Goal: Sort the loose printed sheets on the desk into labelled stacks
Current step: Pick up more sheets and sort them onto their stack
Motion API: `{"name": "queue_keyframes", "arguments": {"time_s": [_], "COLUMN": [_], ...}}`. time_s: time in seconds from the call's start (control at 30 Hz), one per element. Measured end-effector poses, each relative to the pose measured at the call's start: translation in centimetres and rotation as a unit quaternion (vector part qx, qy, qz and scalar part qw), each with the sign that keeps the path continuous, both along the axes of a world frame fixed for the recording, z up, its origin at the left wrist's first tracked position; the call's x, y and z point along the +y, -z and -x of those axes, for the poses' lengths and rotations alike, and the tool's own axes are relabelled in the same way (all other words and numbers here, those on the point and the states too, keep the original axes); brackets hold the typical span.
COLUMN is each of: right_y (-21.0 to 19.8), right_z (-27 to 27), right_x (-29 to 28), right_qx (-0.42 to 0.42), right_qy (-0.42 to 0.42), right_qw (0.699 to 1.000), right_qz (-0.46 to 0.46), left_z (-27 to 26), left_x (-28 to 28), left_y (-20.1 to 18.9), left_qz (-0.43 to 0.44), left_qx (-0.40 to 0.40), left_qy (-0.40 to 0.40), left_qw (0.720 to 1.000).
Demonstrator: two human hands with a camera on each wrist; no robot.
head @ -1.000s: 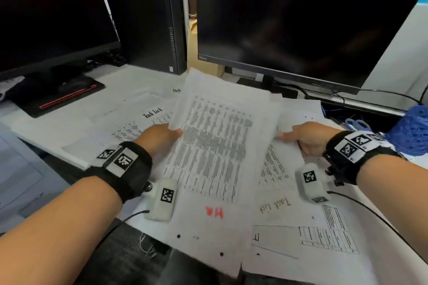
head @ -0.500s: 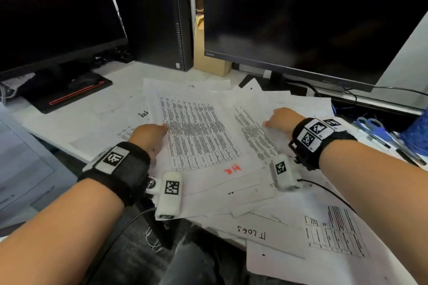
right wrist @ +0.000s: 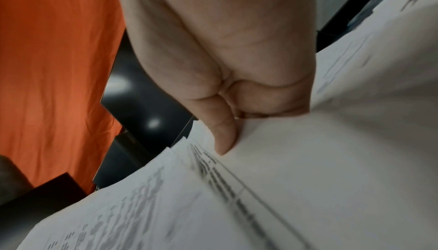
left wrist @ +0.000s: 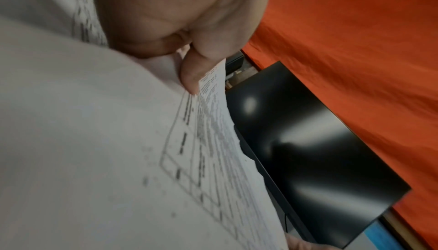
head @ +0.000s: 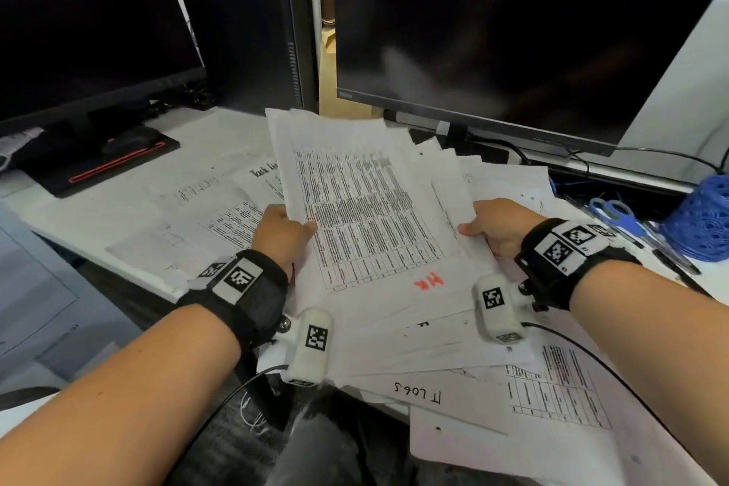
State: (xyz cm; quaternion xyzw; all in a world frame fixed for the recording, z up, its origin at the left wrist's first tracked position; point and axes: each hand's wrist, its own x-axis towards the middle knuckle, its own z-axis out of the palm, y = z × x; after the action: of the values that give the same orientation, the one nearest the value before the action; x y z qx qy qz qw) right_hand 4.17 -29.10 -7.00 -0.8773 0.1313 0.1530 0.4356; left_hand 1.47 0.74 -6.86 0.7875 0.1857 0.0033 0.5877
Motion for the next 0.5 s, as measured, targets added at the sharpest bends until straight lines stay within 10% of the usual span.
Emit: {"name": "queue_keyframes", "arguments": {"time_s": [0.17, 0.3, 0.5], "right_y": [-2.3, -4.6, -10.6], "right_z": [2.2, 3.1, 5.9], "right_x": [-3.3, -6.2, -9.8], "right_qx": [-0.017, -0.124, -0.25], "right_qy": [0.081, 0.115, 0.252], "right_qw": [0.989, 0.985, 0.922], "right_qz": [-0.12, -0.008, 0.153], "left_z": [0.2, 0.2, 0.7], "left_x": [0.2, 1.5, 2.2], "left_y": [-1.2, -2.9, -3.6], "left_qz": [0.059, 0.099, -0.077], "left_qx": [-0.14, -0.163, -0.079], "left_qy": [-0.005, -0.01, -0.002], "left_qw": [0.988, 0.982, 0.994]}}
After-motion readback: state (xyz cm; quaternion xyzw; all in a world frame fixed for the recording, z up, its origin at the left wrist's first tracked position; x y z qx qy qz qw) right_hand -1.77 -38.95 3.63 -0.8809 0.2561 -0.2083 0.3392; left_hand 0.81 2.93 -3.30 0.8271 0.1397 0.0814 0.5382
